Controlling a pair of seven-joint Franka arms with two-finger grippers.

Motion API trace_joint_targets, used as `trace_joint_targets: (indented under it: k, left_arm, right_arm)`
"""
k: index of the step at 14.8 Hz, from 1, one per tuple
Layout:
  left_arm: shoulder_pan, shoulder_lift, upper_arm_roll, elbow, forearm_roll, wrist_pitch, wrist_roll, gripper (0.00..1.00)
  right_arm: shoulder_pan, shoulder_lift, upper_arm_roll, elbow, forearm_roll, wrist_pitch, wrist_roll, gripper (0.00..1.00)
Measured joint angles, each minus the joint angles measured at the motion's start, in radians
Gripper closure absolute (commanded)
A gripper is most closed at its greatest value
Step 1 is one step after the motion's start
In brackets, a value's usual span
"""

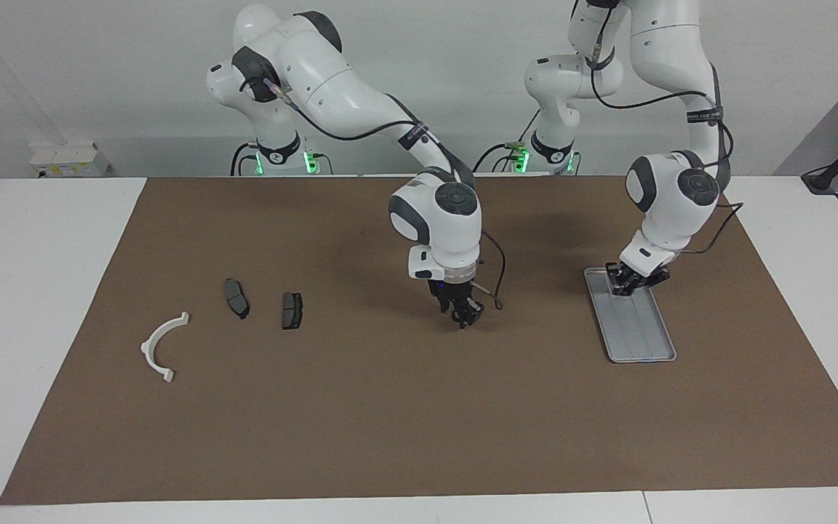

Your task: Pick bearing gear from pile to tray

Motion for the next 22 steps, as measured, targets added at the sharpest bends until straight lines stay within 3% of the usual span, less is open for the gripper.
trace_joint_targets:
  k: [1,3,6,10,13,16,22]
  left_arm:
    - [0.0,0.0,-0.001,0.0,0.0,0.001,0.0,0.23]
    - [-0.001,0.0,-0.004,0.009,0.0,-0.008,0.0,0.19]
    - [-0.031,-0.004,-0.018,0.132,-0.004,-0.156,-0.052,0.16]
    - [-0.242,-0.008,-0.029,0.315,-0.006,-0.272,-0.437,0.17]
    - [-0.427,-0.001,-0.033,0.328,-0.006,-0.265,-0.693,0.17]
    - [-0.55,0.033,-0.032,0.327,-0.004,-0.247,-0.83,0.17]
    - [-0.624,0.207,-0.029,0.356,0.034,-0.109,-0.957,0.19]
  right_arm:
    - [-0.017,-0.011,0.0,0.006,0.0,-0.013,0.0,0.0]
    - [-0.059,-0.049,0.003,0.014,0.0,-0.056,-0.018,0.0]
    - [-0.135,-0.134,0.011,0.018,0.025,-0.146,-0.189,0.0]
    - [-0.259,-0.211,0.012,0.018,0.084,-0.23,-0.55,0.0]
    - [-0.343,-0.225,0.013,0.017,0.087,-0.265,-0.854,0.0]
    - [-0.42,-0.229,0.012,0.017,0.088,-0.28,-1.168,0.0]
    - [-0.519,-0.247,0.01,0.017,0.088,-0.315,-1.55,0.0]
